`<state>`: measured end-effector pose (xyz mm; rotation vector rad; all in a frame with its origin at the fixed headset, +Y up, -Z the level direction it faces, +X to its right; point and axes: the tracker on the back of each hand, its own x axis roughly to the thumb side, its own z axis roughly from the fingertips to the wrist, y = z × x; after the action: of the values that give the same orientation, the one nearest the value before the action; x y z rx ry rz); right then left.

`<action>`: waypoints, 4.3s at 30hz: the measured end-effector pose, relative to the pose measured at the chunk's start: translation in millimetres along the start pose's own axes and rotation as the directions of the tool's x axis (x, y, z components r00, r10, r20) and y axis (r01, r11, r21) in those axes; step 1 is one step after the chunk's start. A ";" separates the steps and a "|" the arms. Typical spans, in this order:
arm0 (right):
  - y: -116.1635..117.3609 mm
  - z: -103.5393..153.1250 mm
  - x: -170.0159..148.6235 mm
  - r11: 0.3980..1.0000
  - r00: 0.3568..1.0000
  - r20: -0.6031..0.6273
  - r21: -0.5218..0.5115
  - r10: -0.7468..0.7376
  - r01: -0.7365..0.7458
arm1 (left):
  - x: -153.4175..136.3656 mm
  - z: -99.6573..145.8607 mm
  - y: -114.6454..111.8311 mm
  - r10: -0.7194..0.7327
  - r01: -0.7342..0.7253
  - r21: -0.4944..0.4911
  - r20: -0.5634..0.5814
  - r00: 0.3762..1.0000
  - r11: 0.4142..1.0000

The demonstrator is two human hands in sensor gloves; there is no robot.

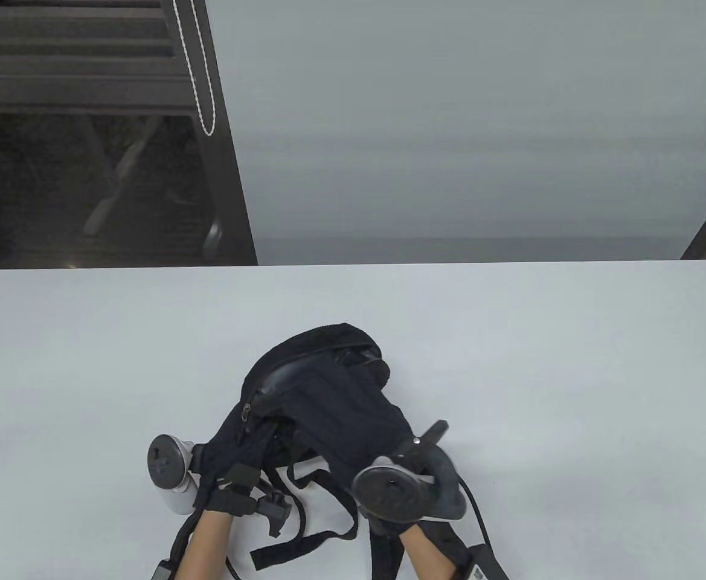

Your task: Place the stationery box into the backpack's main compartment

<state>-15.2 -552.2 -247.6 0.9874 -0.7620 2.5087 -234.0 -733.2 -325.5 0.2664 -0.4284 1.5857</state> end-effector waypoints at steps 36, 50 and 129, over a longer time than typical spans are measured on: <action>16.1 -51.2 16.3 1.000 0.992 -0.124 -0.030 -0.001 -0.002 | 3.9 -1.7 -16.4 -0.049 0.055 -0.090 0.062 0.997 0.994; -23.2 -42.0 -54.2 0.952 0.895 -0.349 -0.229 -0.277 0.205 | 2.6 -2.1 -16.9 -0.009 0.018 -0.126 0.076 0.997 0.992; 65.3 169.6 -179.9 0.998 0.754 -0.656 0.055 0.006 0.040 | 12.3 -13.3 76.8 -0.118 0.106 0.146 0.077 0.990 0.984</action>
<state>168.0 -724.8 -293.2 0.0652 -0.4353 2.6014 -310.0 -718.0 -340.6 0.4605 -0.3602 1.5001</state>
